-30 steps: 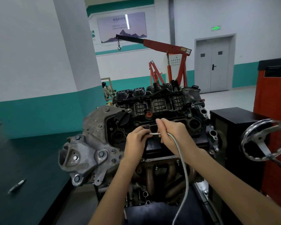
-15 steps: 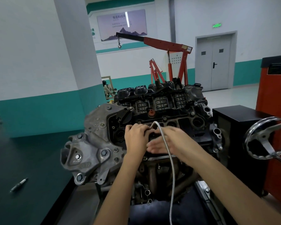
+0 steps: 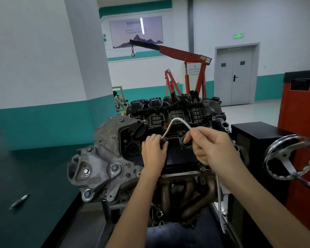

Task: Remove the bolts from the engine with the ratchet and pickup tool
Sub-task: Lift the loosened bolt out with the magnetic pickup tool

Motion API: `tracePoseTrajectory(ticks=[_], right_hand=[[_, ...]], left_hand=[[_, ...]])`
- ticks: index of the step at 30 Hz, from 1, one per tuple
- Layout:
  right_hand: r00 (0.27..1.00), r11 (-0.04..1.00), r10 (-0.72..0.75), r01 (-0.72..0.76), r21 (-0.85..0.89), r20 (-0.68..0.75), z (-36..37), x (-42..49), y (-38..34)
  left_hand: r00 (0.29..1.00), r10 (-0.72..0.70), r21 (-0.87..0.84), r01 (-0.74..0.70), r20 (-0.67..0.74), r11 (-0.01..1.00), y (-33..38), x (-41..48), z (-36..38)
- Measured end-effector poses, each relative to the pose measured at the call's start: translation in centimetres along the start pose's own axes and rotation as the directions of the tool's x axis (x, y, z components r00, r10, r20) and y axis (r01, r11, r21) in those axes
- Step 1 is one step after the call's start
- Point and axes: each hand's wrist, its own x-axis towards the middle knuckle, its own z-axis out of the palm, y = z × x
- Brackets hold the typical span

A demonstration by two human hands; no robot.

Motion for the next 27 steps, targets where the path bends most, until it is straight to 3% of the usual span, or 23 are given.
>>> tracePoseTrajectory(ticks=[4, 9, 13, 17, 23, 27], right_hand=[[1.000, 0.991, -0.018, 0.018, 0.131, 0.004, -1.9, -0.7, -1.8], [0.996, 0.987, -0.071, 0.077, 0.142, -0.047, -3.6, -1.4, -2.5], [0.993, 0.984, -0.105, 0.112, 0.137, -0.061, -4.8, -1.9, -2.8], [0.994, 0.986, -0.093, 0.101, 0.132, -0.062, -4.3, -1.8, -1.7], [0.998, 0.991, -0.025, 0.033, 0.127, -0.059, -2.2, -1.2, 0.6], [0.994, 0.998, -0.064, 0.064, -0.006, -0.088, -1.3, -0.6, 1.3]], left_hand=[[0.999, 0.036, -0.145, -0.038, -0.018, 0.989, 0.7, -0.2, 0.1], [0.997, 0.073, -0.360, -0.058, 0.029, 0.931, 1.8, -0.2, -0.7], [0.983, 0.182, -0.143, -0.180, 0.000, 0.973, 1.1, 0.9, -1.9], [0.948, 0.231, 0.009, -0.239, 0.217, 0.971, -0.9, 1.7, -2.7], [0.938, 0.206, -0.035, -0.204, 0.278, 0.978, -4.5, 1.3, -3.5], [0.950, 0.196, -0.102, -0.176, 0.244, 0.979, -5.0, 1.3, -3.4]])
